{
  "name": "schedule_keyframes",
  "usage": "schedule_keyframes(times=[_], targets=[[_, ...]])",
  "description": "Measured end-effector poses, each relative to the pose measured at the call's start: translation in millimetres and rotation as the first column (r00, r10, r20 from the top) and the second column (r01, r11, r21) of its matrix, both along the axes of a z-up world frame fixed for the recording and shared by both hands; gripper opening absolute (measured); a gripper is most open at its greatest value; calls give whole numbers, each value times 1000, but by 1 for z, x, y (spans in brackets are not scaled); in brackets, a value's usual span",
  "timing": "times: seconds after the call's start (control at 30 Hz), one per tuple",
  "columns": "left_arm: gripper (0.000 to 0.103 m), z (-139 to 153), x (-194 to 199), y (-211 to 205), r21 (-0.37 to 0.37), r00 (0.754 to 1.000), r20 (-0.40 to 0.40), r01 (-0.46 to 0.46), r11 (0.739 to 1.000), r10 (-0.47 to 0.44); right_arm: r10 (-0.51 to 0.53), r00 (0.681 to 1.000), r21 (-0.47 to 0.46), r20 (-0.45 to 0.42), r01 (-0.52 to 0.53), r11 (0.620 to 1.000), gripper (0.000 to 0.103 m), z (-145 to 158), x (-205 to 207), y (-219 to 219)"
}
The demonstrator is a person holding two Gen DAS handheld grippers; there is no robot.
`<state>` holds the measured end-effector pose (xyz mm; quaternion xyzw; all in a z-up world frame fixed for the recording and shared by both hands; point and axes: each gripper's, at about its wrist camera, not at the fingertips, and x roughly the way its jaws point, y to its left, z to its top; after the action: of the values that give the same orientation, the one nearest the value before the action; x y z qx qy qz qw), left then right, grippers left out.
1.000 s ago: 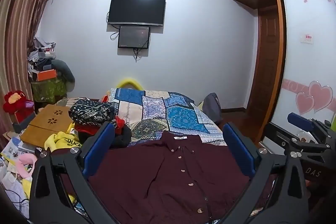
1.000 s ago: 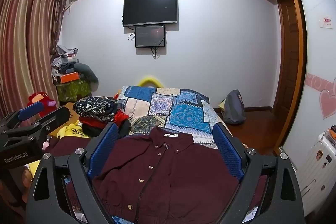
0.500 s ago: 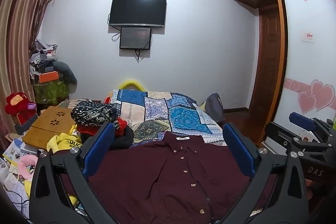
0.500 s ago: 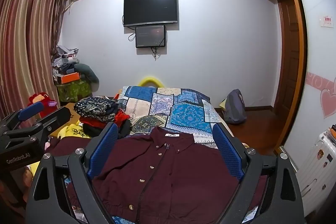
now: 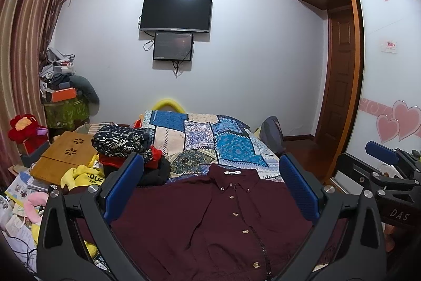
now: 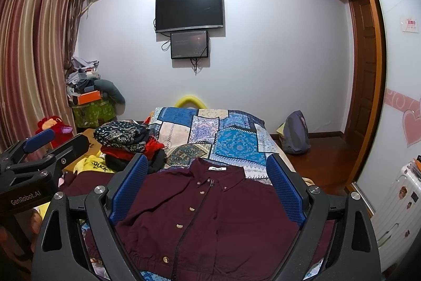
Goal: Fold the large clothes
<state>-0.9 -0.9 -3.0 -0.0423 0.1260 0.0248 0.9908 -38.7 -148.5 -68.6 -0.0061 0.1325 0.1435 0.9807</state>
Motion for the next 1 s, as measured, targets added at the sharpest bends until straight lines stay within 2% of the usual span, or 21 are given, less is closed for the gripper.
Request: schedule_keyframes(times=[1.0], targets=[[103, 2, -1, -2, 2, 1000, 2, 4, 1000, -4, -2, 1000, 2, -1, 2, 1000, 90, -1, 2, -2]])
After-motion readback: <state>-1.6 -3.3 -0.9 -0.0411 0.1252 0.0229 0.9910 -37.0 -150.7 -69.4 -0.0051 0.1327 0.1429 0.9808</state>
